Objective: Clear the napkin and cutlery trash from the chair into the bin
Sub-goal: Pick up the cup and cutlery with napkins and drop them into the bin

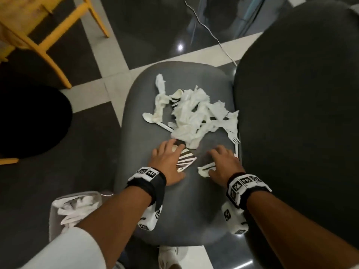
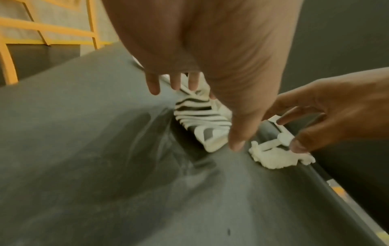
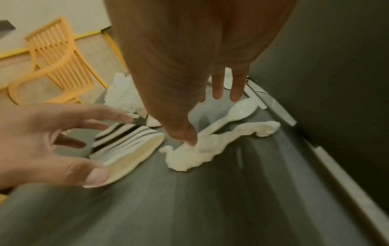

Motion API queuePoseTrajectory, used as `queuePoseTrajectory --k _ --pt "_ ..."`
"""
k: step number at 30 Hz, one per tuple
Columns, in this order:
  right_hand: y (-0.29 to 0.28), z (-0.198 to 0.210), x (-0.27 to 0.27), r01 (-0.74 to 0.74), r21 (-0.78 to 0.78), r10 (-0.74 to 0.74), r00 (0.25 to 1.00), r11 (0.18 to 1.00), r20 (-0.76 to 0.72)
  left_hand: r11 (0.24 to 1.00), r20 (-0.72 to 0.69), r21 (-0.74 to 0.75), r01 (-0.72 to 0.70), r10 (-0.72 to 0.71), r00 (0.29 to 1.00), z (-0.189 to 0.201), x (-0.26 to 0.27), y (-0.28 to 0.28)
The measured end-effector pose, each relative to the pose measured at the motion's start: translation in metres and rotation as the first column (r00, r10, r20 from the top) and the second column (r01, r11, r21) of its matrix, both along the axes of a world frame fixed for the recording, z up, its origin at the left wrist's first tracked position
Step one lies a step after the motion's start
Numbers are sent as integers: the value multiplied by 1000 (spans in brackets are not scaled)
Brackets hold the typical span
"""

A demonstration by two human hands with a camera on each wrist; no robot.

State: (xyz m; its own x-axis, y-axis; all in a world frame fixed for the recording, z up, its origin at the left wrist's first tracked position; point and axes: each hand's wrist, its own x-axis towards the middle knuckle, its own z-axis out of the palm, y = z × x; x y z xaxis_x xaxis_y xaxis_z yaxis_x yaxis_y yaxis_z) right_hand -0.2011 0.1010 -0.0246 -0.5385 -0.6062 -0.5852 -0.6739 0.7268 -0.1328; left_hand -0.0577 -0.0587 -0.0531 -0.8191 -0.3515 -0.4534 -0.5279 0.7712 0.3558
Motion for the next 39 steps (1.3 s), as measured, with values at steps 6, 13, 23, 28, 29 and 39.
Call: queuePoseTrajectory --k 6,13,23,28,29,39 --pt "20 -39 -18 -18 -4 18 1000 1000 24 998 32 -64 6 -4 999 -19 -3 6" --pt "12 -34 -10 -278 62 281 959 959 -39 988 -61 102 -113 120 991 -17 33 -8" --pt "-97 -20 118 221 -287 -139 950 932 279 866 -219 299 -400 471 855 -10 161 -35" --pt "-182 -39 231 74 -275 41 920 959 391 659 -115 386 -645 728 676 -33 272 -65" --pt "-194 -45 257 23 -255 80 920 967 383 613 -76 382 -691 767 638 -47 299 -69" --pt "-239 -163 410 -229 30 198 893 973 405 443 172 393 -806 825 537 -159 442 -85"
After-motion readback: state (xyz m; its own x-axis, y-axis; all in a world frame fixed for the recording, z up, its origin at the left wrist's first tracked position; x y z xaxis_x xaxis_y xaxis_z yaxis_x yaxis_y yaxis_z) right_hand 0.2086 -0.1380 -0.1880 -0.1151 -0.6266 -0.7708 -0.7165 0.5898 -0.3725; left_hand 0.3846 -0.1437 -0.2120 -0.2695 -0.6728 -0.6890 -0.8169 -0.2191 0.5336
